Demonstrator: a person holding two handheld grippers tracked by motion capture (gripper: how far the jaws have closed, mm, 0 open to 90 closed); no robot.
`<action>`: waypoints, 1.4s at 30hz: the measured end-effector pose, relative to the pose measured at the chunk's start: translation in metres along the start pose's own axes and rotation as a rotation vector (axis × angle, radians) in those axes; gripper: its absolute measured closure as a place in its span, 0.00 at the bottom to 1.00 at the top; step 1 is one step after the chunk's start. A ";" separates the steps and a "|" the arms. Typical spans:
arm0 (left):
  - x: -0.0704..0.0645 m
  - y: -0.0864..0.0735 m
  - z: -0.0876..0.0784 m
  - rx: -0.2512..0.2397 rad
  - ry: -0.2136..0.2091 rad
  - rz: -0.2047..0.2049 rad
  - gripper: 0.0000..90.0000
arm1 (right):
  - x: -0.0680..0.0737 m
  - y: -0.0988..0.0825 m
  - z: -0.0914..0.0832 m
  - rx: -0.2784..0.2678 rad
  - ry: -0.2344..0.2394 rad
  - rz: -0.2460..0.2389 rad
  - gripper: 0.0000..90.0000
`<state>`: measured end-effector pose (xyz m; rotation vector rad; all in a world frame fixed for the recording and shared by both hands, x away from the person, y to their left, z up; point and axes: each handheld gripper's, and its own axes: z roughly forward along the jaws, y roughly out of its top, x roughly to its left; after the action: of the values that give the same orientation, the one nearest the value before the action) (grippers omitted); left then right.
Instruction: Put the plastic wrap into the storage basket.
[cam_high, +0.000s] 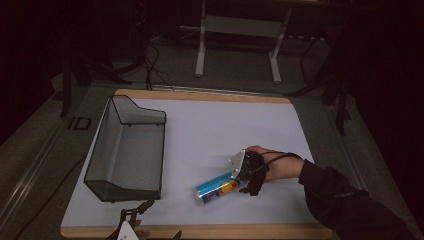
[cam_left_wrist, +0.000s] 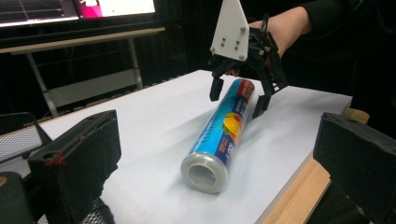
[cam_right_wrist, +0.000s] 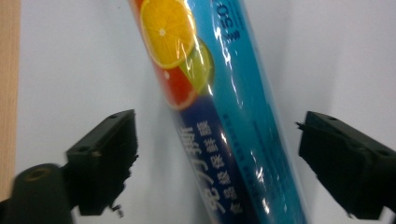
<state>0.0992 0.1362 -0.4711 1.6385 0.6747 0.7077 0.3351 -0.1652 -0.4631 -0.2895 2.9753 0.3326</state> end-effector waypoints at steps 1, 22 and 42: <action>0.000 0.000 -0.001 0.000 0.006 -0.003 0.02 | 0.000 0.000 0.000 0.000 0.000 0.000 0.15; -0.004 -0.001 -0.008 0.008 0.031 0.004 0.02 | -0.017 0.013 0.042 0.118 0.133 -0.231 0.32; -0.004 -0.002 -0.009 0.007 0.030 0.011 0.02 | -0.010 0.023 0.048 0.201 0.093 -0.248 0.34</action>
<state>0.0899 0.1392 -0.4721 1.6413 0.6911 0.7397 0.3451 -0.1304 -0.5035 -0.6565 2.9830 -0.0081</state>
